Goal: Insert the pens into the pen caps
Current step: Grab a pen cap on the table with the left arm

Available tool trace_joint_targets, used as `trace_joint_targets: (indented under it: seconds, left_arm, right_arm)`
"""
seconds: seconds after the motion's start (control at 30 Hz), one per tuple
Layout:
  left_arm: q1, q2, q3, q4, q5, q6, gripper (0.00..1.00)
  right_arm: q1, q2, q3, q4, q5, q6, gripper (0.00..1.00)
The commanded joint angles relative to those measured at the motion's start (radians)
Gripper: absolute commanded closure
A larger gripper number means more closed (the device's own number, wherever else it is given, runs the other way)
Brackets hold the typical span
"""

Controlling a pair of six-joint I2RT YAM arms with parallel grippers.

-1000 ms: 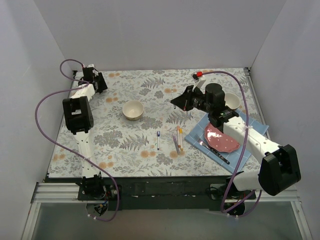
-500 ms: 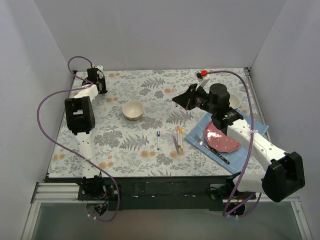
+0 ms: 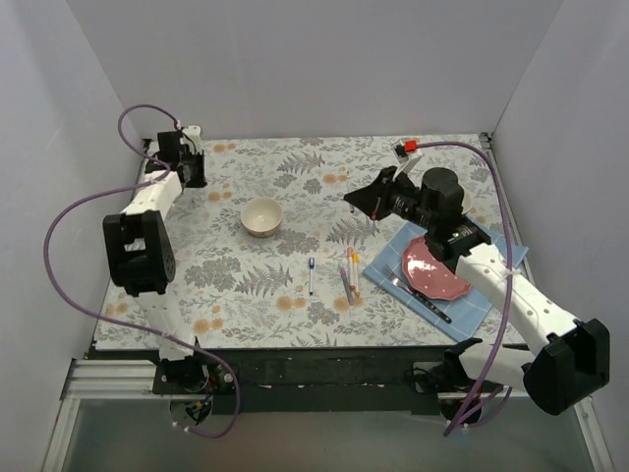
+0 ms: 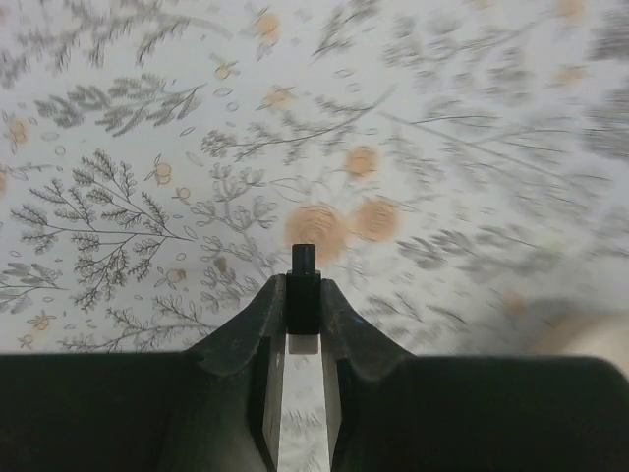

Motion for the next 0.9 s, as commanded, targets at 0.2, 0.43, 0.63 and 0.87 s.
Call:
trace_joint_targets:
  seconds: [0.2, 0.43, 0.63, 0.87]
  left_arm:
    - [-0.343, -0.705, -0.498, -0.094, 0.428, 0.452, 1.0]
    - [-0.559, -0.816, -0.742, -0.13, 0.472, 0.713, 1.0]
    - [-0.588, -0.744, -0.756, -0.17, 0.451, 0.929, 1.0]
    - [-0.686, -0.715, -0.777, -0.176, 0.456, 1.133, 1.0]
  right_arm:
    - [-0.007, -0.291, -0.024, -0.085, 0.012, -0.02, 0.99]
    - [-0.007, -0.409, -0.051, -0.135, 0.03, -0.02, 0.99]
    - [-0.007, -0.417, -0.059, -0.152, 0.041, -0.04, 0.99]
    - [-0.009, -0.437, -0.1, -0.134, 0.045, -0.036, 0.99]
